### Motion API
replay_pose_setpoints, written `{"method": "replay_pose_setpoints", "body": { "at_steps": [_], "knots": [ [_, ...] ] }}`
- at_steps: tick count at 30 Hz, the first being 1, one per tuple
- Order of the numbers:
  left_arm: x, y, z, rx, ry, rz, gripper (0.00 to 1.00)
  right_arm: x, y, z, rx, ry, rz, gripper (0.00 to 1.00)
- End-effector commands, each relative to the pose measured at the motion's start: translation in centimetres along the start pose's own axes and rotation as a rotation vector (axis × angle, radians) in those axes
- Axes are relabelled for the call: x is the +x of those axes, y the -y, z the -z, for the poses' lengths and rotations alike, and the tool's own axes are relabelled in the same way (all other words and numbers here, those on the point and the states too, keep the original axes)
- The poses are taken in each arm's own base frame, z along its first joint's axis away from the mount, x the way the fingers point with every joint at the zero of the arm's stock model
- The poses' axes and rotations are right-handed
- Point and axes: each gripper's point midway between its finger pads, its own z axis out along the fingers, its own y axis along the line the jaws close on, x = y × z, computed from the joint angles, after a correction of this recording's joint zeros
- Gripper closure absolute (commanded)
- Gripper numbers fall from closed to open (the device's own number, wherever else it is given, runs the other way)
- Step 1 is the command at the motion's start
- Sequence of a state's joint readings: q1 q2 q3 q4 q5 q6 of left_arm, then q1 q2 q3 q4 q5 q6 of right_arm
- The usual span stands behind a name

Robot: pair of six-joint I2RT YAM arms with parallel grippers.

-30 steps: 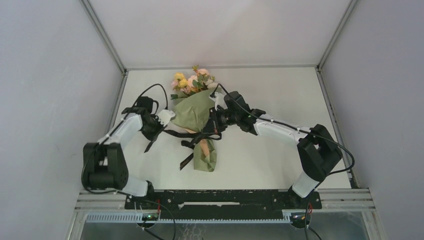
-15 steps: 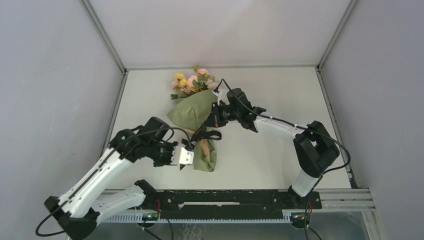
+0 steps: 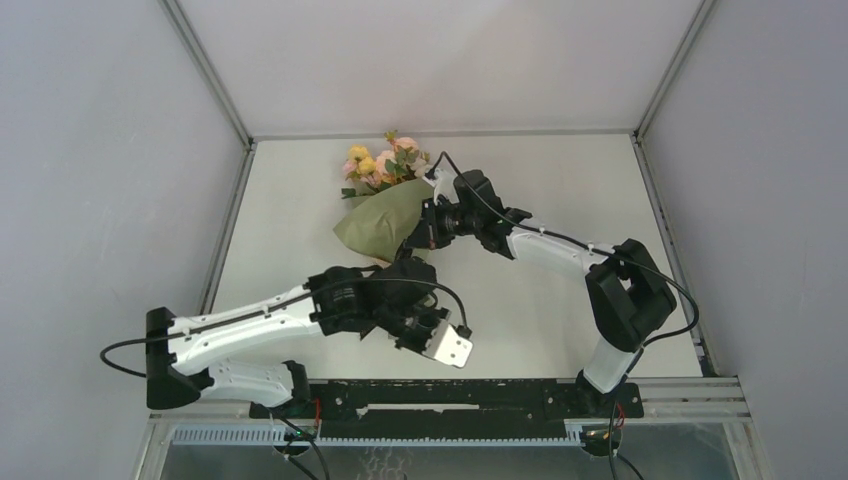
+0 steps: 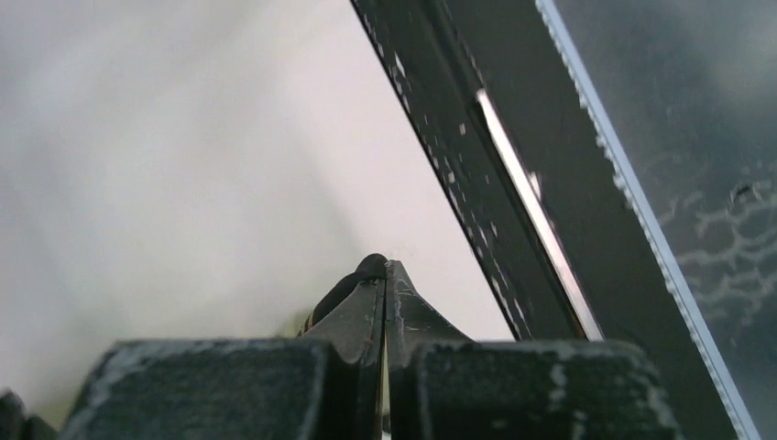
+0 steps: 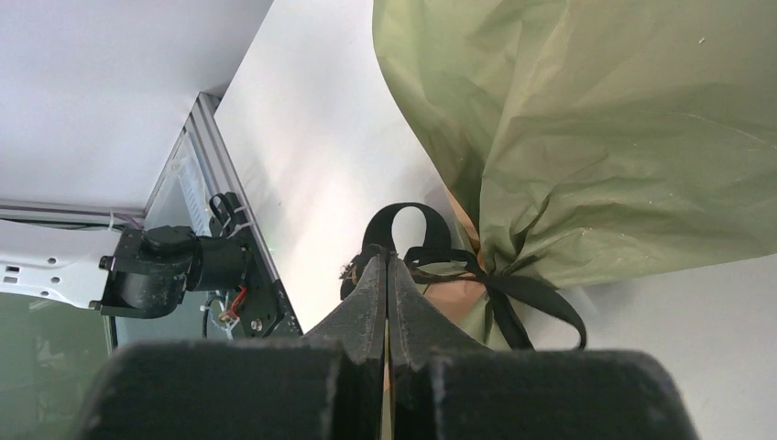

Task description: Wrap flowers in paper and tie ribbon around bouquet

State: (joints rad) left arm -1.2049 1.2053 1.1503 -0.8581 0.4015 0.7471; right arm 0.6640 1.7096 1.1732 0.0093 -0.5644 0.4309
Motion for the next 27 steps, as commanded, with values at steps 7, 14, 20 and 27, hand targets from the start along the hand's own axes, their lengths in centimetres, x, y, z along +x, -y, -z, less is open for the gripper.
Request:
{"method": "replay_pose_setpoints", "body": {
  "at_steps": [7, 14, 20, 27],
  "knots": [
    [-10.5, -4.4, -4.2, -0.199, 0.376, -0.108, 1.0, -3.3, -1.8, 1.2, -0.068, 0.066, 0.071, 1.0],
    [-10.7, -5.1, -6.2, -0.26, 0.437, -0.072, 1.0, -3.2, -1.8, 1.4, -0.048, 0.062, 0.092, 1.0],
    [-3.8, -5.8, -9.0, -0.278, 0.241, -0.109, 0.86, -2.5, -1.9, 1.6, -0.036, 0.037, 0.102, 1.0],
    [-2.7, -5.8, -8.2, -0.296, 0.163, -0.277, 0.09, -2.3, -2.0, 1.3, -0.036, 0.034, 0.11, 1.0]
  ]
}}
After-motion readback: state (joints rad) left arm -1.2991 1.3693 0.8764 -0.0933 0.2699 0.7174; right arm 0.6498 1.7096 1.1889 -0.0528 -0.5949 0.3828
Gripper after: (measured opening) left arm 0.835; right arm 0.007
